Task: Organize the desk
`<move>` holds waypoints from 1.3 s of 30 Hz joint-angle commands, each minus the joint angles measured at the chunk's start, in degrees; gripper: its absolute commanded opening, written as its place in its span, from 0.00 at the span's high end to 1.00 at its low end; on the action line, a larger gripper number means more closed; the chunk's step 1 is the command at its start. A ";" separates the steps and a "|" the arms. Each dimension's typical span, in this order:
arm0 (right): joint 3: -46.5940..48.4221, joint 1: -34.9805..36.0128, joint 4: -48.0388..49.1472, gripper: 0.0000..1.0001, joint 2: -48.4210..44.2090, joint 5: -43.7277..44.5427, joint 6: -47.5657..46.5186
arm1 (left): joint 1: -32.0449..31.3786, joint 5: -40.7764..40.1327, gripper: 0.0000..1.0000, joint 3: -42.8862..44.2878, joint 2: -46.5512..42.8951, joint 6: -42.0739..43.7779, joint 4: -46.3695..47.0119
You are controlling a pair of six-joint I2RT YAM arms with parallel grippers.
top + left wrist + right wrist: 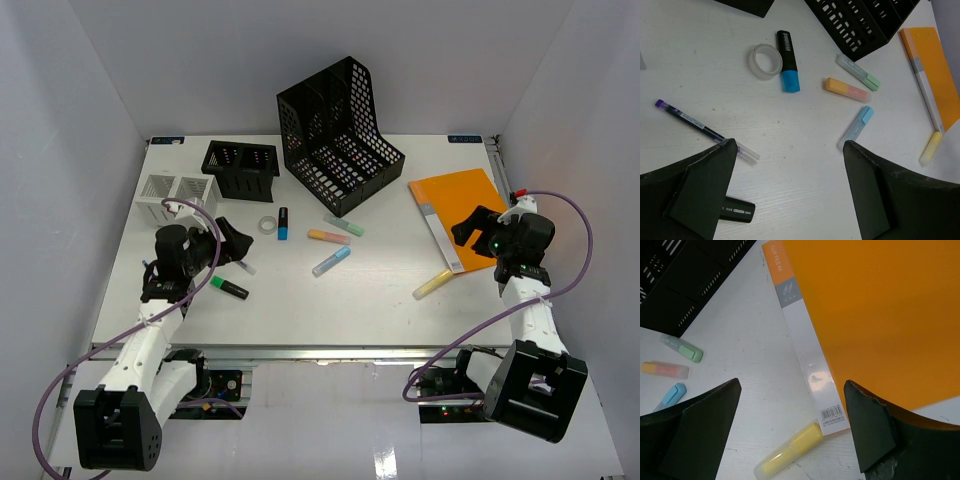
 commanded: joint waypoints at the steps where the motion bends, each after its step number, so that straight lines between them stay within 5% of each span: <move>1: 2.01 -0.17 2.63 0.10 -1.37 -2.89 -1.60 | -0.24 -2.15 0.02 1.75 -0.02 -1.62 -0.91; 9: 2.00 2.22 -2.09 0.10 -1.41 -33.22 -20.59 | -0.24 -10.54 0.07 2.57 -1.09 -11.72 -9.23; 13: 8.14 10.73 -14.32 0.10 1.12 -29.90 -33.91 | -0.31 -14.09 0.10 6.20 0.54 -14.87 -16.50; 16: 8.49 15.12 -16.32 0.10 2.58 -30.45 -34.59 | -0.80 -17.85 0.11 8.39 2.35 -15.77 -19.10; 29: 5.46 15.04 -14.55 0.10 0.27 -31.04 -36.66 | -10.20 -39.69 0.15 15.62 23.98 -24.41 -20.34; 39: 5.46 14.95 -14.46 0.10 0.29 -29.06 -36.58 | -11.14 -44.83 0.34 22.37 37.16 -29.08 -23.56</move>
